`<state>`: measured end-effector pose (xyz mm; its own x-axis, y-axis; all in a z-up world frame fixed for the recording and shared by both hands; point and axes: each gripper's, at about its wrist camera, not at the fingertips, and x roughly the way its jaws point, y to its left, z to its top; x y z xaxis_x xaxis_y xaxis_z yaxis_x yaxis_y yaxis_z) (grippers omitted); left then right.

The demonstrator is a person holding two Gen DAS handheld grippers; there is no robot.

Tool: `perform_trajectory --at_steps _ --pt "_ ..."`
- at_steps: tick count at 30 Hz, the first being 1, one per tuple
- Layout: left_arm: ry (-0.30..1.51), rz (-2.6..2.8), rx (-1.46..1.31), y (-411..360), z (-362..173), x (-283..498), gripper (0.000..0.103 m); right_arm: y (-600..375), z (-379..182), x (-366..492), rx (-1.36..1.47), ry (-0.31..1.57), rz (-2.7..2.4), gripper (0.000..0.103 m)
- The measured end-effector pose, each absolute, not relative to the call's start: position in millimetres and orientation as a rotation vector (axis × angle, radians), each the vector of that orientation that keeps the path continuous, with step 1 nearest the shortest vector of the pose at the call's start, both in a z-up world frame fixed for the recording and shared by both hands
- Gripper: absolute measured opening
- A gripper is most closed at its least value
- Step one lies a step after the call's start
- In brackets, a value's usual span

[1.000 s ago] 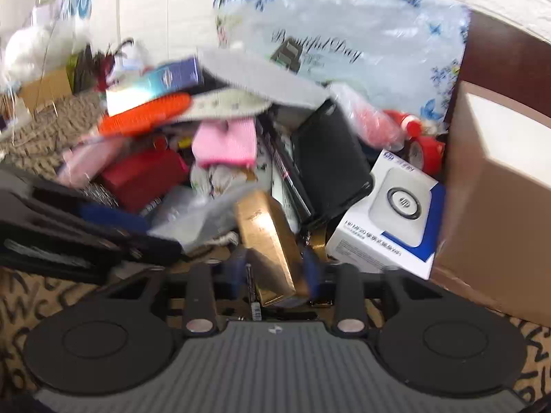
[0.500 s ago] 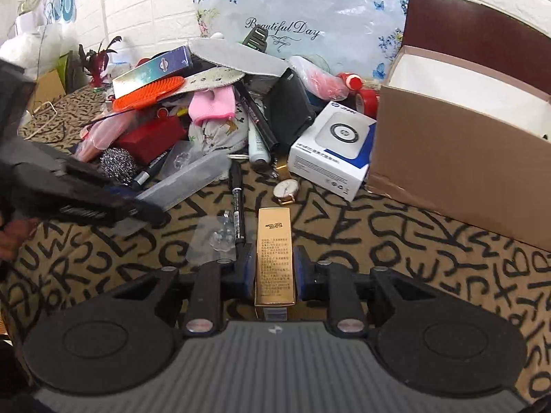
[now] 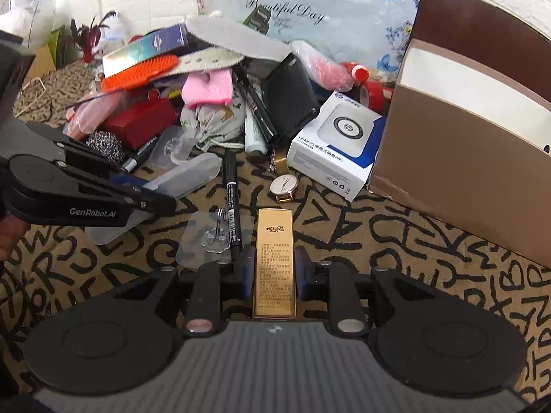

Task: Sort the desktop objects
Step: 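Carry the tube and gold box into the cardboard box and open both grippers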

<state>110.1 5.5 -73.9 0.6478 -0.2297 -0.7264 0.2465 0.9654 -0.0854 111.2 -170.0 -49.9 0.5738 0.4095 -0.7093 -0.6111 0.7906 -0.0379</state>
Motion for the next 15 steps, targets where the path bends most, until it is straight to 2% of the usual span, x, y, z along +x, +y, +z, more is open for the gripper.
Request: perform_trajectory --at_steps 5,13,15 --pt "0.821 -0.272 0.042 1 -76 113 0.015 -164 -54 118 -0.313 0.784 0.602 0.023" --pt "0.807 -0.268 0.076 -3 -78 114 0.014 -167 -62 120 -0.299 0.796 0.615 0.023" --pt "0.804 -0.269 0.086 -5 -77 113 0.01 -168 -62 119 -0.292 0.79 0.617 0.023"
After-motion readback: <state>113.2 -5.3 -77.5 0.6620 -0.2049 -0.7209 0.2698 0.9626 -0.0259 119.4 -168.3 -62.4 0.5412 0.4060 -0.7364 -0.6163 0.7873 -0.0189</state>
